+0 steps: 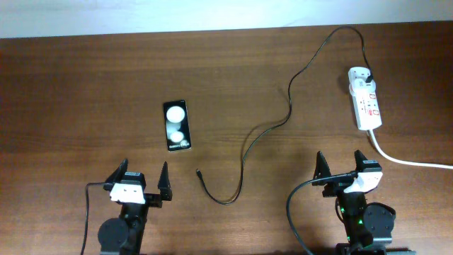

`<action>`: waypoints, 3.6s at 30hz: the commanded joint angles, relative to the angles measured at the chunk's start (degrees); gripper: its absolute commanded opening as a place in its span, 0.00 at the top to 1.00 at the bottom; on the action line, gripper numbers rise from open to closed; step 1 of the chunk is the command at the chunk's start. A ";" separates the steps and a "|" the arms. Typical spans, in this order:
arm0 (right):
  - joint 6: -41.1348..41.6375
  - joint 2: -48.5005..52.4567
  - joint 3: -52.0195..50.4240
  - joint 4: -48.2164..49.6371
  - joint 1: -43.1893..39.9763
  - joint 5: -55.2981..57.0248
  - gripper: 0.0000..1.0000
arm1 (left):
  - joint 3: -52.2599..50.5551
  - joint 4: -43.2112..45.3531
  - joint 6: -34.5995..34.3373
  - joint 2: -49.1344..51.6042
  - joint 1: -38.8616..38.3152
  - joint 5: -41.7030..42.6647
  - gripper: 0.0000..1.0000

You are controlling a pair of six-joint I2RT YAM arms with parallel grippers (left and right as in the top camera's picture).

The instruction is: Plug charger to phone and switch on socket

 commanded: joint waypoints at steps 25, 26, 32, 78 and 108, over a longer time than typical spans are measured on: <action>-0.15 -0.59 -0.28 -0.28 0.35 -0.13 0.01 | -0.13 -0.42 0.72 -0.22 -1.90 -0.59 0.01; -0.15 -0.59 -0.28 -0.28 0.35 -0.13 0.01 | -0.13 -0.42 0.72 -0.22 -1.90 -0.59 0.01; -0.15 -0.59 -0.28 -0.28 0.35 -0.11 0.01 | -0.13 -0.42 0.72 -0.22 -1.90 -0.59 0.01; -0.15 -0.59 -0.28 -0.28 0.35 -0.11 0.01 | -0.13 -0.42 0.72 -0.22 -1.90 -0.59 0.01; -0.15 -0.59 -0.28 -0.28 0.35 -0.11 0.01 | 78.07 -50.07 0.96 63.12 -1.86 17.68 0.01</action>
